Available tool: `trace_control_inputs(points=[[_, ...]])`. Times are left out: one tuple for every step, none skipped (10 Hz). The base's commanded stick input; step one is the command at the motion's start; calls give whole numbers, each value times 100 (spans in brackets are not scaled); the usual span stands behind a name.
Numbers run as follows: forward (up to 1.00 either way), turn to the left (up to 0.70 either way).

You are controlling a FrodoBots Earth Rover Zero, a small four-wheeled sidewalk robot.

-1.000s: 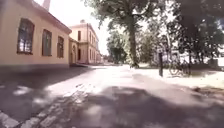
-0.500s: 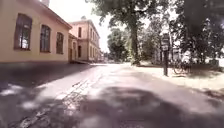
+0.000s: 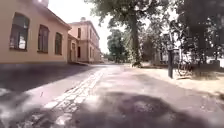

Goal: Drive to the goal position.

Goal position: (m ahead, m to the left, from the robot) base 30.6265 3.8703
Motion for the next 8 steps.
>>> trace_control_inputs(points=[[70, 0], [70, 0], [70, 0], [70, 0], [70, 0], [70, 0], [70, 0], [70, 0]])
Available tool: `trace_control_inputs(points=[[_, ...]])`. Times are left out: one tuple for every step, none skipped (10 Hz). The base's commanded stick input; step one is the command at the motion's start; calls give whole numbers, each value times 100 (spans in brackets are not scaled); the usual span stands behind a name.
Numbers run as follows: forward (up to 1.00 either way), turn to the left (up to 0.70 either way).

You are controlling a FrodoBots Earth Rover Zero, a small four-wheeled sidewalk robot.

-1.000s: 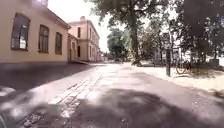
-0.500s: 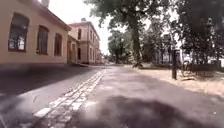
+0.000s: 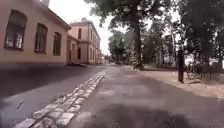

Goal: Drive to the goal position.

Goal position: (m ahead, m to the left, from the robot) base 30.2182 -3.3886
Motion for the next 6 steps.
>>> trace_control_inputs(points=[[70, 0], [70, 0], [70, 0], [70, 0], [70, 0], [70, 0]])
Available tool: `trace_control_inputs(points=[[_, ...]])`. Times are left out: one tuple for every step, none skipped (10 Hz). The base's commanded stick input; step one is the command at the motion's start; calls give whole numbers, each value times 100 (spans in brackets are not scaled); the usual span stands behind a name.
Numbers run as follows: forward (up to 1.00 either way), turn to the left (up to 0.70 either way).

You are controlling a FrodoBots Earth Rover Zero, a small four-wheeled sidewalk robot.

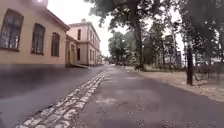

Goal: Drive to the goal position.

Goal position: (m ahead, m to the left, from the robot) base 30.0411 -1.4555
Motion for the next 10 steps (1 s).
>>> trace_control_inputs(points=[[70, 0], [70, 0], [70, 0], [70, 0], [70, 0], [70, 0], [70, 0], [70, 0], [70, 0], [70, 0]])
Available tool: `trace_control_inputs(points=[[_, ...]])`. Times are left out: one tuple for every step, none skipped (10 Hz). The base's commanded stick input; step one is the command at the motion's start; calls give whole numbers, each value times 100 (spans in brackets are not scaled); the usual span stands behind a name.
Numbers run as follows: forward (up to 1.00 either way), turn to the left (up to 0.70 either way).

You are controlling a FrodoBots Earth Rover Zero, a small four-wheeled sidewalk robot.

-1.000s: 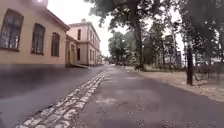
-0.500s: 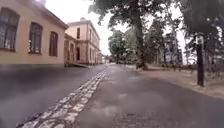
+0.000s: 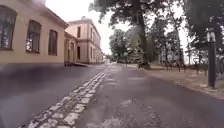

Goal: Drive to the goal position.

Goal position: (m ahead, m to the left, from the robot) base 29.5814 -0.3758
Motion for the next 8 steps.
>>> trace_control_inputs(points=[[70, 0], [70, 0], [70, 0], [70, 0], [70, 0], [70, 0], [70, 0], [70, 0]])
